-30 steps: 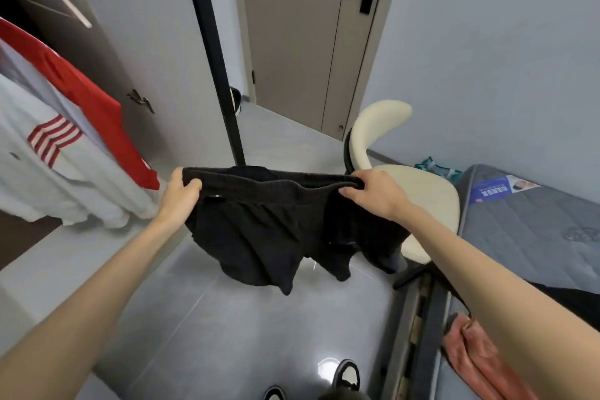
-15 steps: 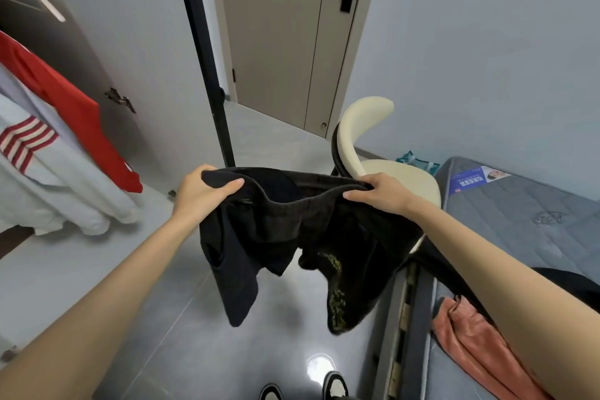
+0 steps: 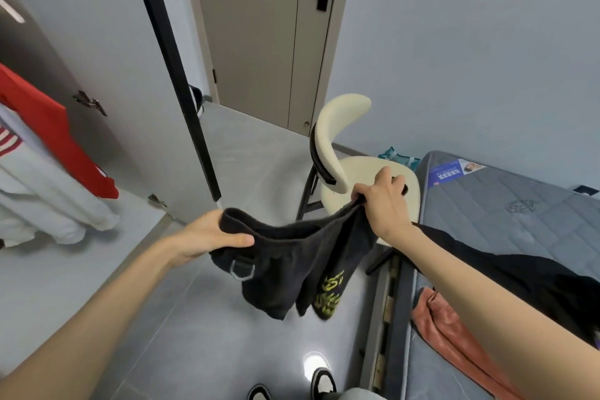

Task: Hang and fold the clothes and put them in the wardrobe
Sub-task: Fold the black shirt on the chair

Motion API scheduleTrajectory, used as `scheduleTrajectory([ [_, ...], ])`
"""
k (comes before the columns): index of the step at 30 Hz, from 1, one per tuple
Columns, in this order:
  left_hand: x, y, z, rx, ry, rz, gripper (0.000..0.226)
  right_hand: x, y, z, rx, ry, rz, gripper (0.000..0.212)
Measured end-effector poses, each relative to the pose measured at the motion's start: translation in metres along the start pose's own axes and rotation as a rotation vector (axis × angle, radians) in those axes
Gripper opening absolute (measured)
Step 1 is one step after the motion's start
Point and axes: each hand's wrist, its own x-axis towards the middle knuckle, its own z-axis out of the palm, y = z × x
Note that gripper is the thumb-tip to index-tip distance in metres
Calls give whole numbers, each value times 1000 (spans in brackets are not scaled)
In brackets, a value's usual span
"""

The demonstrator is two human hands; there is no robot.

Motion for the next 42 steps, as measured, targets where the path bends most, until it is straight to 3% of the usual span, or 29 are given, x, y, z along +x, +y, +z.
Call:
scheduleTrajectory([
  [3,10,8,29,54,-137,-19,23,-4,1,-3,383,31,11,11],
  [6,23,19,46,81,-138,23,23,-13,13,-11,392,153,-121,17],
  [10,36,33,55,2,-75,102,44,-16,31,-33,408,131,-294,29],
  [14,56,61,66,-6,-158,208,48,-17,34,-65,693,-121,-324,44],
  [17,74,84,74,86,-162,223,35,-21,37,-77,822,-256,-327,51],
  [20,90,93,80,87,-241,164,20,-23,42,-81,881,-327,-356,44],
  [21,94,94,82,72,-263,148,26,-23,44,-80,900,-349,-355,41],
  [24,104,88,93,36,-298,96,79,-27,53,-76,923,-366,-346,42],
  [28,114,79,105,24,-325,62,98,-33,59,-69,936,-414,-353,43],
  [32,124,68,113,5,-434,60,70,-36,60,-69,997,-480,-314,45],
  [37,125,73,134,-43,-521,42,58,-41,61,-76,1063,-520,-287,52],
  [40,126,76,145,-42,-490,76,56,-46,68,-83,1041,-514,-257,48],
  [42,126,79,149,-48,-382,73,51,-49,76,-86,1009,-465,-231,46],
])
